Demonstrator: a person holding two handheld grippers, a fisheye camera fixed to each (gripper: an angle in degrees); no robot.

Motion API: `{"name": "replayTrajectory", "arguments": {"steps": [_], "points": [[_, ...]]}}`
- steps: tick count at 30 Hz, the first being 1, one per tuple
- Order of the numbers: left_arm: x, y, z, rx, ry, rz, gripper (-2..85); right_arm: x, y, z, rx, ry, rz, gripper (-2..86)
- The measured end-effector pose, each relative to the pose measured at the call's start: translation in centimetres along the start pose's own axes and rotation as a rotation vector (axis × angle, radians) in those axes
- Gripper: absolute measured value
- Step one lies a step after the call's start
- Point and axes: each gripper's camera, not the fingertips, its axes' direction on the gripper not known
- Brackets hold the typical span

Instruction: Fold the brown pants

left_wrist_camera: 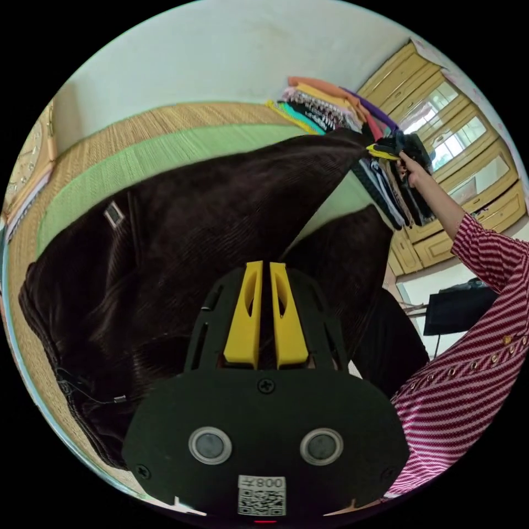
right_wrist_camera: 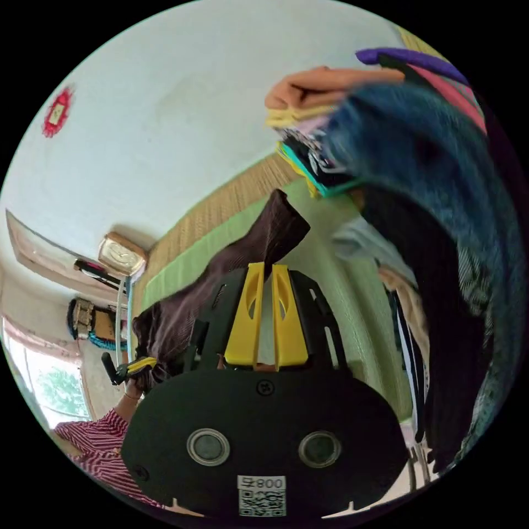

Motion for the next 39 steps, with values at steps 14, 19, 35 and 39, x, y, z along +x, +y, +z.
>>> {"name": "replayTrajectory", "arguments": {"steps": [14, 19, 35, 39], "points": [[-9.2, 1.6, 5.8, -0.031, -0.158, -0.32, 0.8, -15.5, 2.0, 10.0, -0.119, 0.046, -0.188, 0.0], [-9.8, 2.9, 6.2, 0.109, -0.163, -0.356, 0.2, -26.2, 1.9, 14.5, -0.205, 0.147, -0.325, 0.0], [-16.6, 19.5, 8.5, 0.313, -0.321, -0.775, 3.4, -66.2, 18.0, 24.7, -0.449, -0.102, -0.918, 0.8], [-18.2, 26.2, 9.7, 0.513, -0.181, -0.956, 7.4, -75.8, 17.5, 24.4, -0.401, -0.141, -1.003, 3.0]]}}
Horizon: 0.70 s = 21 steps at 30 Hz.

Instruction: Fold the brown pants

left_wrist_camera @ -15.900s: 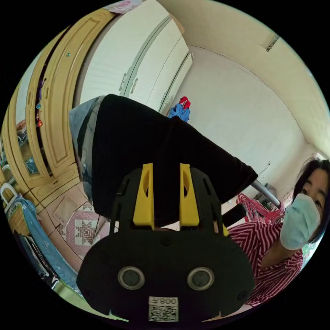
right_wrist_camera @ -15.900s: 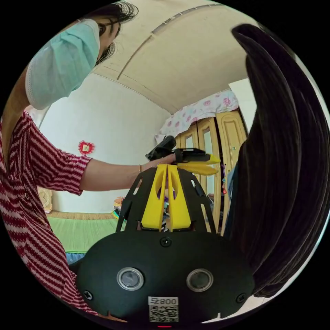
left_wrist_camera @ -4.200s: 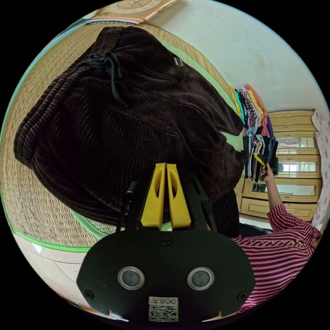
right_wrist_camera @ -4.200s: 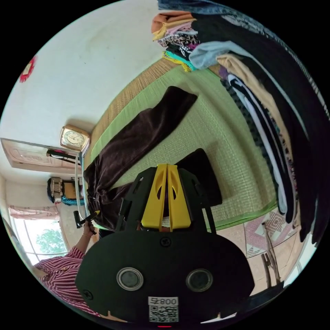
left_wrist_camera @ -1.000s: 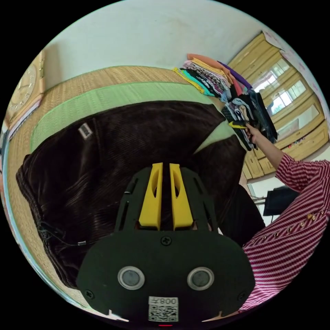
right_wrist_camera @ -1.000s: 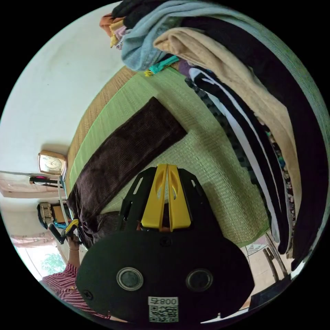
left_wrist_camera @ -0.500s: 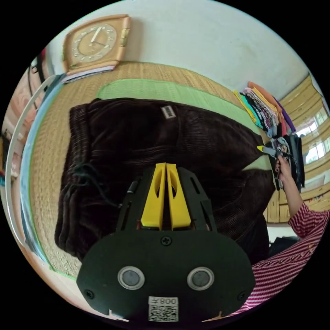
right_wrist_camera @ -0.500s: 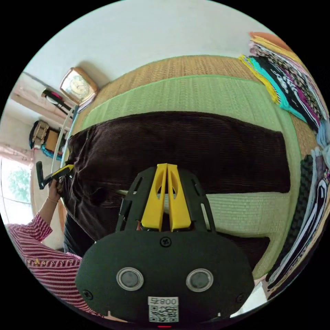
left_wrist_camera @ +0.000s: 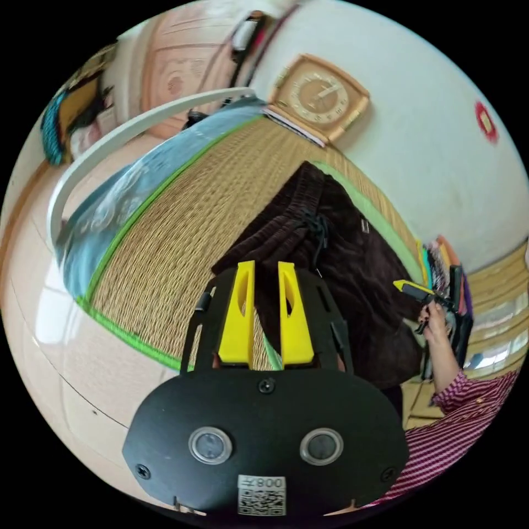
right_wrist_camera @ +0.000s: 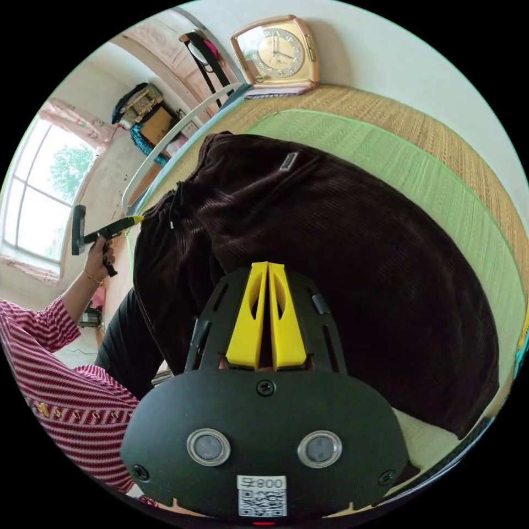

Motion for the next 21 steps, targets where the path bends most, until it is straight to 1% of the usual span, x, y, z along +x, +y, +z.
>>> {"name": "replayTrajectory", "arguments": {"steps": [2, 4, 6, 9, 11, 13, 15, 17, 19, 21], "points": [[-2.9, 1.4, 1.8, 0.014, 0.165, -0.083, 8.7, -2.1, -4.5, 0.1, 0.008, -0.026, -0.04, 5.2], [-4.3, 1.9, 2.8, 0.041, 0.215, -0.121, 9.2, -5.5, -10.5, 0.7, 0.007, -0.01, -0.107, 6.3], [-5.4, 2.3, 3.5, 0.048, 0.24, -0.146, 9.6, -8.1, -14.9, 1.1, 0.007, 0.004, -0.155, 7.0], [-6.7, 3.7, 3.6, 0.1, 0.196, -0.168, 11.4, -12.2, -21.1, 1.7, 0.015, 0.03, -0.218, 8.2], [-7.9, 4.1, 5.6, 0.028, 0.289, -0.16, 12.1, -14.0, -24.5, 2.5, 0.004, 0.047, -0.242, 9.8], [-8.7, 3.9, 7.6, -0.022, 0.316, -0.151, 11.8, -16.0, -28.8, 4.0, -0.031, 0.057, -0.259, 12.0], [-9.6, 3.5, 8.9, -0.02, 0.354, -0.17, 10.6, -17.3, -31.4, 5.3, -0.065, 0.059, -0.261, 12.6], [-10.5, 3.1, 10.1, -0.039, 0.388, -0.174, 8.5, -18.2, -33.5, 7.1, -0.137, 0.078, -0.262, 11.8], [-10.7, 3.0, 10.1, -0.03, 0.4, -0.143, 6.7, -19.0, -34.8, 9.3, -0.242, 0.144, -0.268, 8.2], [-10.9, 3.3, 9.7, 0.007, 0.446, -0.129, 5.4, -19.7, -35.0, 9.0, -0.239, 0.161, -0.28, 5.5]]}}
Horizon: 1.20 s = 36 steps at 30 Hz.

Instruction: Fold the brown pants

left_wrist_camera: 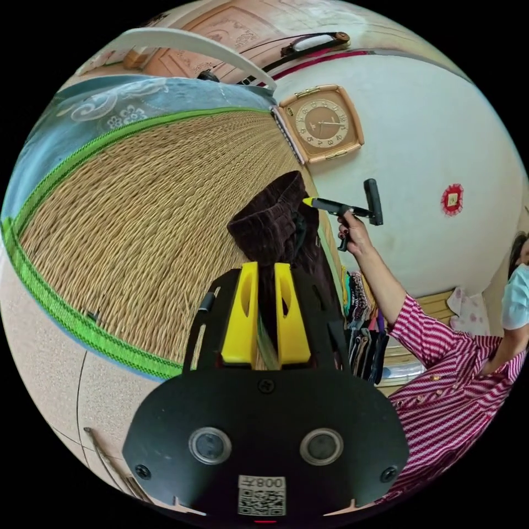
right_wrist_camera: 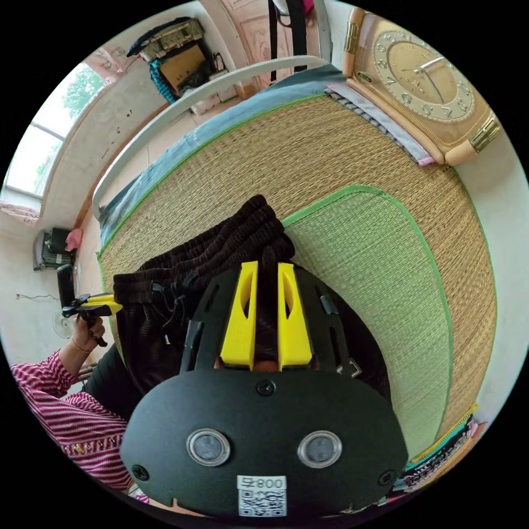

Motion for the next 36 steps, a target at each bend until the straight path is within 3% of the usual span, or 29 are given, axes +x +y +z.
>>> {"name": "replayTrajectory", "arguments": {"steps": [5, 11, 15, 19, 23, 26, 28, 30, 33, 36], "points": [[1.8, 1.4, -1.7, 0.04, 0.021, 0.134, 2.3, -1.2, 2.6, -6.8, 0.211, -0.049, 0.009, 3.5], [-0.5, 2.3, -0.4, 0.014, -0.09, 0.021, 1.0, -2.1, 0.0, -2.8, 0.036, -0.021, 0.031, 5.3], [0.9, 2.4, -1.5, 0.043, -0.159, 0.083, 0.4, -1.9, 1.8, -5.5, 0.12, -0.008, 0.075, 5.9], [3.4, 1.0, -1.7, 0.071, -0.114, 0.183, 0.1, -2.0, 8.1, -8.9, 0.219, -0.082, 0.096, 3.7], [5.9, -1.7, 1.3, -0.045, -0.2, 0.305, 0.0, -5.9, 16.1, -7.3, 0.182, -0.196, 0.093, 1.9], [5.6, -2.7, 3.5, -0.195, -0.331, 0.283, 0.0, -10.3, 22.8, -2.8, 0.049, -0.243, 0.109, 0.8], [5.6, -2.7, 3.5, -0.192, -0.291, 0.249, 0.0, -12.6, 27.3, 1.4, -0.064, -0.232, 0.155, 0.5], [6.7, -2.9, 3.5, -0.231, -0.322, 0.253, -0.1, -13.2, 29.7, 0.7, 0.034, -0.204, 0.167, 0.4], [8.8, -2.6, 3.4, -0.289, -0.407, 0.316, -0.1, -13.3, 30.5, 0.9, -0.007, -0.168, 0.145, 0.3], [9.8, -3.0, 2.4, -0.289, -0.375, 0.261, -0.1, -12.5, 31.9, 0.7, -0.019, -0.174, 0.164, 0.2]]}}
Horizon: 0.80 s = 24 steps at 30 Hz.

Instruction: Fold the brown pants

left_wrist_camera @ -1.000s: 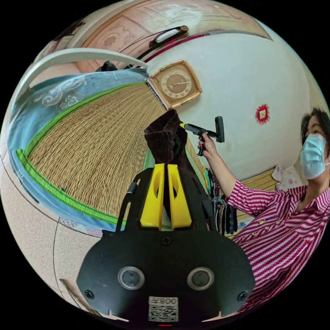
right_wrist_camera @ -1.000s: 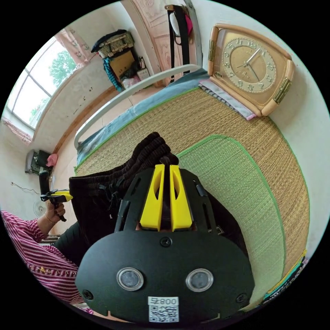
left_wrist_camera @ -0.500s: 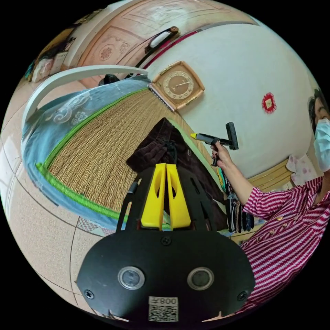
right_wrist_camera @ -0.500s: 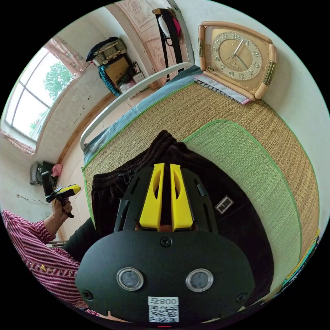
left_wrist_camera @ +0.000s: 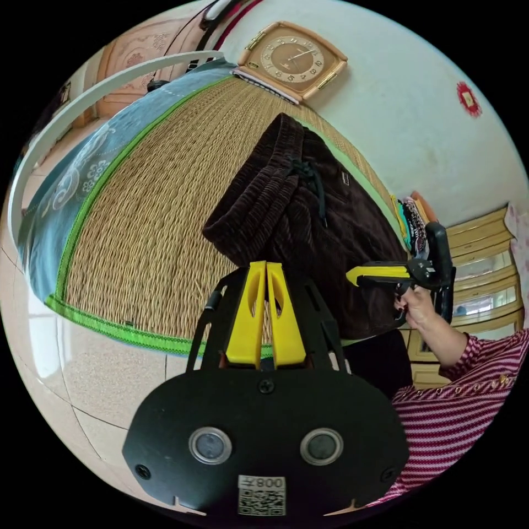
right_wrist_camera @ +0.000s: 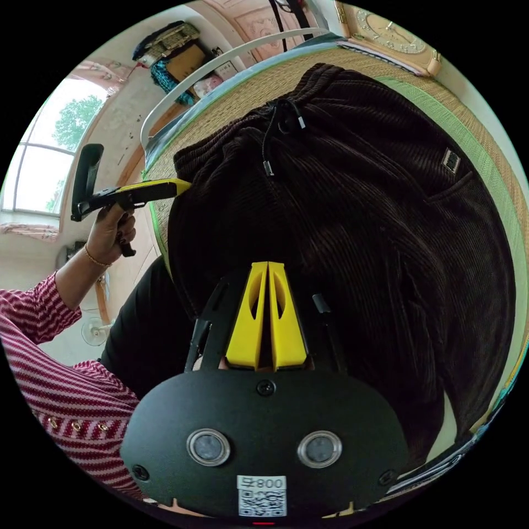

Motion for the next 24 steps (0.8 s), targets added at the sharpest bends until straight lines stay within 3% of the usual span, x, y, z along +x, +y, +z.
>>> {"name": "replayTrajectory", "arguments": {"steps": [5, 9, 13, 16, 20, 24], "points": [[4.5, -1.1, -3.9, 0.053, 0.025, 0.11, 0.0, 2.5, 5.3, -2.9, 0.074, -0.106, 0.068, 0.1], [7.7, -2.3, -3.7, -0.039, 0.022, 0.184, 0.0, 7.4, 14.3, -6.9, 0.167, -0.011, 0.217, 0.1], [9.0, -2.9, -4.3, -0.082, -0.008, 0.156, 0.1, 14.7, 24.5, -4.3, 0.057, 0.038, 0.431, 0.1], [11.4, -3.7, -7.1, -0.063, -0.031, 0.181, 0.0, 17.4, 30.3, -5.2, 0.152, -0.053, 0.508, 0.1], [17.1, -5.8, -8.4, -0.084, 0.064, 0.312, 0.0, 20.2, 37.1, -8.2, 0.219, 0.05, 0.582, 0.1], [23.1, -8.4, -6.3, -0.163, 0.155, 0.429, 0.0, 26.6, 48.9, -11.1, 0.311, 0.099, 0.807, 0.1]]}}
